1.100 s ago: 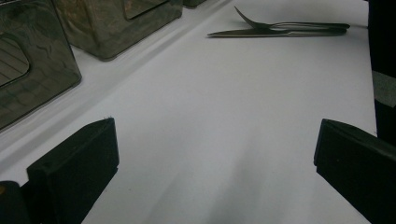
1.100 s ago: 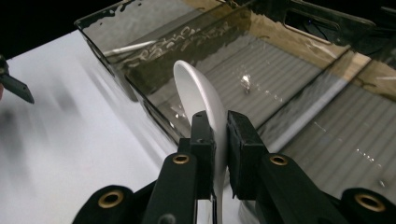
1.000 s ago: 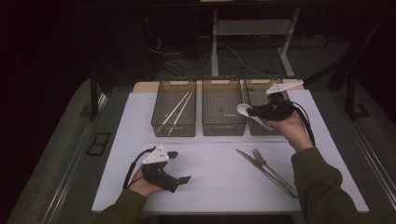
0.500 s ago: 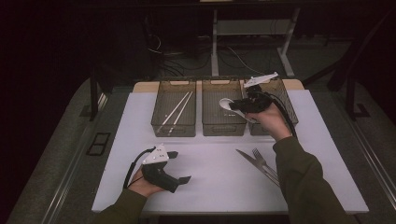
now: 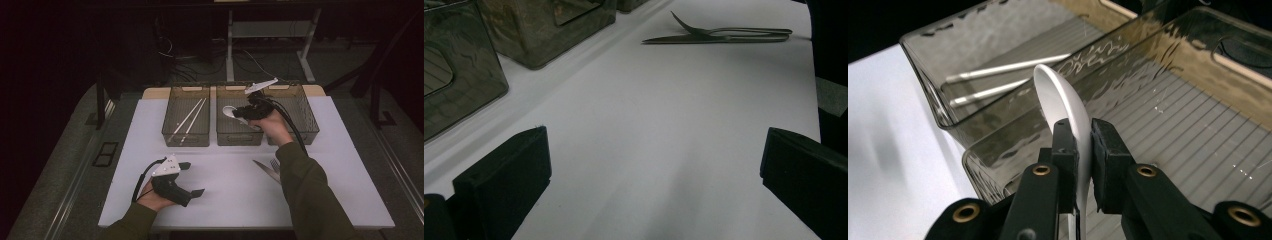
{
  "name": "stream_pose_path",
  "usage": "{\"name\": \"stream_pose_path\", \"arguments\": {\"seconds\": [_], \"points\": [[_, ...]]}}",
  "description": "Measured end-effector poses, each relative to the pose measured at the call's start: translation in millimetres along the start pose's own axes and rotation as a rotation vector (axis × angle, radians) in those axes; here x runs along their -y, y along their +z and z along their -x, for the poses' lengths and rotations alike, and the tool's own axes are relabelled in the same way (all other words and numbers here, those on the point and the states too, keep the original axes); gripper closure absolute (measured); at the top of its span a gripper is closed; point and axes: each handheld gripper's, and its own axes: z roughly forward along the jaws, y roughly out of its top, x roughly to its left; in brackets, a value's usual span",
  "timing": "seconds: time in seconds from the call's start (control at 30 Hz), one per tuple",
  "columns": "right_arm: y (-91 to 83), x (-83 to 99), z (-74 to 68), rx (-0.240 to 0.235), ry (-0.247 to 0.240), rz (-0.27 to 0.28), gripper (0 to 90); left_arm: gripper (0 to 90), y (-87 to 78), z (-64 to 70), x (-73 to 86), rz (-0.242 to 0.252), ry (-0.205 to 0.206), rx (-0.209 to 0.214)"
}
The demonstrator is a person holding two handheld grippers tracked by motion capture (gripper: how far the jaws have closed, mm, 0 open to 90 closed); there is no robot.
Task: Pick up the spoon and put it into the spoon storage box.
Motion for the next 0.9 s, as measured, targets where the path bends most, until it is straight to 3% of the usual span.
{"name": "stream_pose_path", "arguments": {"seconds": [0.17, 0.23, 0.33, 0.67, 0.9], "points": [[9.9, 6.6, -2.5, -0.001, -0.004, -0.041, 80.5, 0.0, -0.5, -0.4, -0.1, -0.004, 0.006, -0.001], [9.5, 8.1, -2.8, 0.007, -0.002, -0.037, 75.1, 0.0, -0.7, -0.1, -0.3, -0.004, 0.011, -0.002], [3.1, 8.6, -2.7, -0.006, 0.018, 0.003, 69.9, 0.0, -0.3, 0.9, -0.6, 0.005, 0.007, -0.001], [-27.3, 16.2, -8.8, -0.018, 0.037, 0.052, 47.8, 0.0, 0.1, 1.0, -0.6, 0.000, 0.009, -0.005], [-51.5, 33.7, -7.7, -0.002, 0.052, 0.073, 43.5, 0.0, -0.2, 1.0, -0.5, -0.001, 0.004, -0.009]]}}
